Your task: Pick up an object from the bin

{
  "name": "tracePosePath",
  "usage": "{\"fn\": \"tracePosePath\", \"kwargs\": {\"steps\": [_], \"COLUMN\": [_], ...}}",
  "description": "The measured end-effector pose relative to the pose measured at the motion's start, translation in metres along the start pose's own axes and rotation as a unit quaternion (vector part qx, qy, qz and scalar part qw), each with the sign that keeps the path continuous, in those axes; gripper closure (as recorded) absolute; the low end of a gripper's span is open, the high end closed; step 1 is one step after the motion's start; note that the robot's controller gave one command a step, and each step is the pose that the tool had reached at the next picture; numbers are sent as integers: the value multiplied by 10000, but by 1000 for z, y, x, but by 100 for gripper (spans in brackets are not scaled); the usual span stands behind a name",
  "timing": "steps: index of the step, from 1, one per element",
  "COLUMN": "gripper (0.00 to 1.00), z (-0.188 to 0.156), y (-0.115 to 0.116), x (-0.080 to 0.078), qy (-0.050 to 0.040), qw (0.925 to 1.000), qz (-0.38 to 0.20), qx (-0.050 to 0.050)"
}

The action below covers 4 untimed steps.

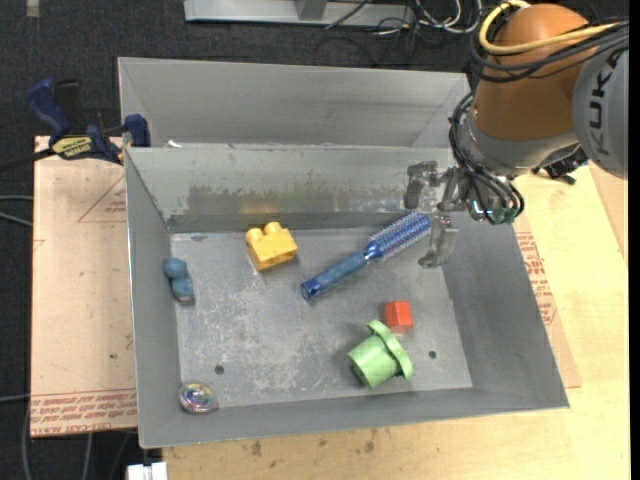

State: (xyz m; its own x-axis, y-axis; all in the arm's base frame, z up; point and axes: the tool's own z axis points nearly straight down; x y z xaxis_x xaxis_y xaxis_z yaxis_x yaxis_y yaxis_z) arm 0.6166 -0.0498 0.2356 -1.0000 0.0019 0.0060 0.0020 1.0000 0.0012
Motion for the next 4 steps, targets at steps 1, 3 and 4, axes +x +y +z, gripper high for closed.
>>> {"fn": "tracePosePath", "kwargs": {"steps": [1, 3, 4], "gripper": [0, 0, 100], "z": [-77, 161, 157], "y": [29, 20, 20], "x": [1, -40, -41], "qy": [-78, -16, -37], "qw": [9774, 9768, 9767], "qz": [-2113, -2143, -2146], "qx": [15, -3, 3]}}
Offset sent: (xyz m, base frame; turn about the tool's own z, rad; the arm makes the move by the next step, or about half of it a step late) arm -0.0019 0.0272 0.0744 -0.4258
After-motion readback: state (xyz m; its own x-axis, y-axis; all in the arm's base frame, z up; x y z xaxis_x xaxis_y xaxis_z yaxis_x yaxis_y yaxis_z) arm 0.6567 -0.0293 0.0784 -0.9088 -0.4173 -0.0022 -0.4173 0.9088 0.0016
